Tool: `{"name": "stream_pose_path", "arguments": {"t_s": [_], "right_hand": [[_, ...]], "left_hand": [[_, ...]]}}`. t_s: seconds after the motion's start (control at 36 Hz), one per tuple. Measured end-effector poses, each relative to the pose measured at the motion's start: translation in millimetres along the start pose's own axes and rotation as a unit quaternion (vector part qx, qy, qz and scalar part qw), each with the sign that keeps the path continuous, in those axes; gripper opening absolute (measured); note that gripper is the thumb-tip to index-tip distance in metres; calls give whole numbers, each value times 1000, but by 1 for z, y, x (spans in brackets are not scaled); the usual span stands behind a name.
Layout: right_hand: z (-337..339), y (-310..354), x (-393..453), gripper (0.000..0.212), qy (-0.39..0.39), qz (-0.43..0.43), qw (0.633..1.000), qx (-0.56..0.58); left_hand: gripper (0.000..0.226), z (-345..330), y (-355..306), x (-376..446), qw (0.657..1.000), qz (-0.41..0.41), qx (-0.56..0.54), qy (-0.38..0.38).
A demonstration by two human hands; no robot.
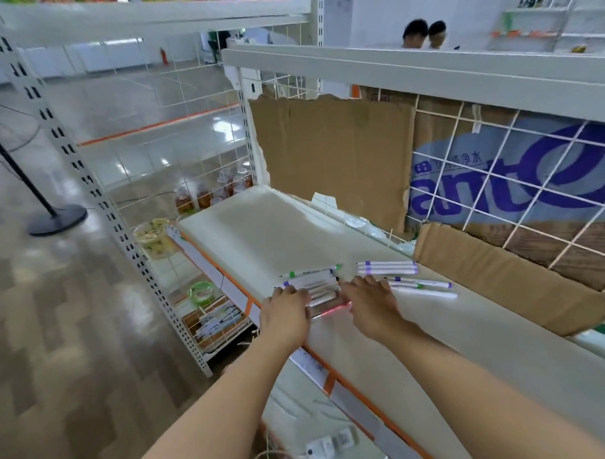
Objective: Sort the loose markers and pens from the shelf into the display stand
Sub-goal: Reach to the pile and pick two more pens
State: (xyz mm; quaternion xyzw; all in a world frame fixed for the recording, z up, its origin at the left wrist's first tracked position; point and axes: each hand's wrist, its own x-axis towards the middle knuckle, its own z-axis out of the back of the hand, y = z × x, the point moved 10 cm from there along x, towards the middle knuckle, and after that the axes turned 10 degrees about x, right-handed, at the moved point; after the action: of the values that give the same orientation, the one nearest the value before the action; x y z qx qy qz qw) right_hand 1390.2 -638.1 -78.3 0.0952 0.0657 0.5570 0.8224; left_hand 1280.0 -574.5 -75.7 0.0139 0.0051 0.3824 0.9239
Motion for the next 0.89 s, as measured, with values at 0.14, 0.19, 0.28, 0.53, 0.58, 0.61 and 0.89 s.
{"name": "stream_pose_path", "arguments": {"t_s": [0.14,0.19,0.28,0.53,0.58,0.61,0.89], "right_hand": [[-2,-6,-2,27,17,4,1000,-10],[0,-7,-4,26,14,10,1000,-6],[6,-12,-9,26,4,13,1000,13],[16,-48,-24,16,-24,-38,986,162],[21,-56,-25,14,-62,-63,959,268],[26,-59,-27,16,-86,-75,940,320],[73,-69,-51,14,-189,-99,799,562]], "left_hand": [[25,0,-2,5,1000,8,8,-11],[24,-3,-1,6,1000,16,14,-3],[22,-9,1,8,999,34,8,8],[19,7,1,1,993,73,-85,-35],[15,15,-1,-2,986,82,-129,-60],[14,18,-1,-3,981,88,-155,-74],[23,36,-14,-10,937,114,-303,-131]]}}
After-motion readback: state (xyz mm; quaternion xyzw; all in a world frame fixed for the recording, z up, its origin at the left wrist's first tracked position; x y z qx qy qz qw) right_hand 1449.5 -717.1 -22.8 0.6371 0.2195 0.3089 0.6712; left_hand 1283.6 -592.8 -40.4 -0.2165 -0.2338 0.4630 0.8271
